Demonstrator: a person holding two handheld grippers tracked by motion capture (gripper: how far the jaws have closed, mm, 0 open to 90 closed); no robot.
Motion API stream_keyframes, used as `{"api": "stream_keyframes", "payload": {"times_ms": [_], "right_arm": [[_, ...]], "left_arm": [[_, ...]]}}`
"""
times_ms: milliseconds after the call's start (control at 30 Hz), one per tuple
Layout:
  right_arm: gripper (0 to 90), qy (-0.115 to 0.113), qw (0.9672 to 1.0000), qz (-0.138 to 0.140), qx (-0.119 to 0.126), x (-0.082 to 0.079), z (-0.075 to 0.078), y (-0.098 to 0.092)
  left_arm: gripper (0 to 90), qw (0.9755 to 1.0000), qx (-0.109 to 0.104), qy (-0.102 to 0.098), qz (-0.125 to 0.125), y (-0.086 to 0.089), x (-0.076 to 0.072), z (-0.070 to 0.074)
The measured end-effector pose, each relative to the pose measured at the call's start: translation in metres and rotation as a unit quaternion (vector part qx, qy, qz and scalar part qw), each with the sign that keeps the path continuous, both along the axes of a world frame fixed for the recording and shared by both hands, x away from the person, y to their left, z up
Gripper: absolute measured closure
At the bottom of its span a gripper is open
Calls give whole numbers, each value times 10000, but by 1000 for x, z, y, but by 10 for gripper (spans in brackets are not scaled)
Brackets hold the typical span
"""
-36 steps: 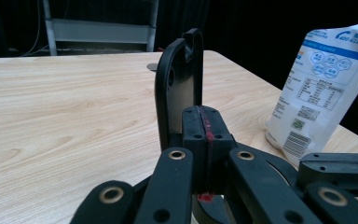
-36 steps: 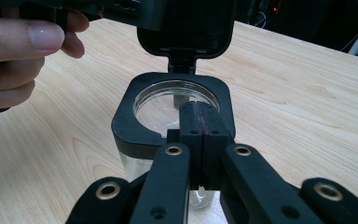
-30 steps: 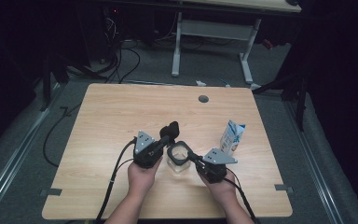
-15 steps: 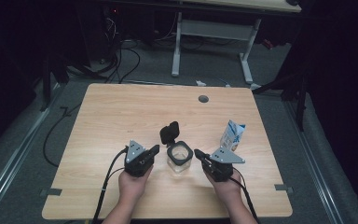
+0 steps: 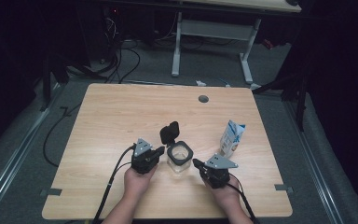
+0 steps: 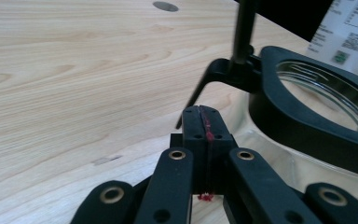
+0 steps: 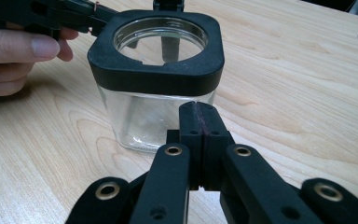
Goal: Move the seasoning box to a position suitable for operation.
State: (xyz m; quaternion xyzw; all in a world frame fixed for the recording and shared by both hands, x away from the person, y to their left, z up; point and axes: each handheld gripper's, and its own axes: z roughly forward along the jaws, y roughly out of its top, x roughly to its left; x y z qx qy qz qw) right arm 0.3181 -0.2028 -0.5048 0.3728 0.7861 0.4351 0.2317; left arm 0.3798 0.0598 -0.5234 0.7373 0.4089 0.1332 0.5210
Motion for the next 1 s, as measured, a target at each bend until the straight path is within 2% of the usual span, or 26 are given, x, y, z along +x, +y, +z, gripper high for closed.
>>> {"api": "stream_keyframes", "payload": {"times_ms": [167,367,633,833,900,1000], "right_arm": [[897,44,10000,-27,-45,2,-3,0],[896,21,9999,-86,-82,2,-3,-2],[898,-3,9997,-243,-57,5,-2,-9],[893,25,9997,-239,-97,9,-5,-8],[886,-9,9996,-266,-90,8,-4,-10],[871,-10,9993,-361,-15,10,-3,-16]], "left_arm": [[900,9998,-101,13,-164,-3,-1,0],[900,9996,-41,-16,-287,-5,-7,1],[900,9988,-3,-118,-465,-10,-26,4],[899,9992,46,-163,-355,-4,-32,5],[891,9994,70,-183,-297,2,-33,7],[872,9993,220,-260,-170,16,-34,10]]}}
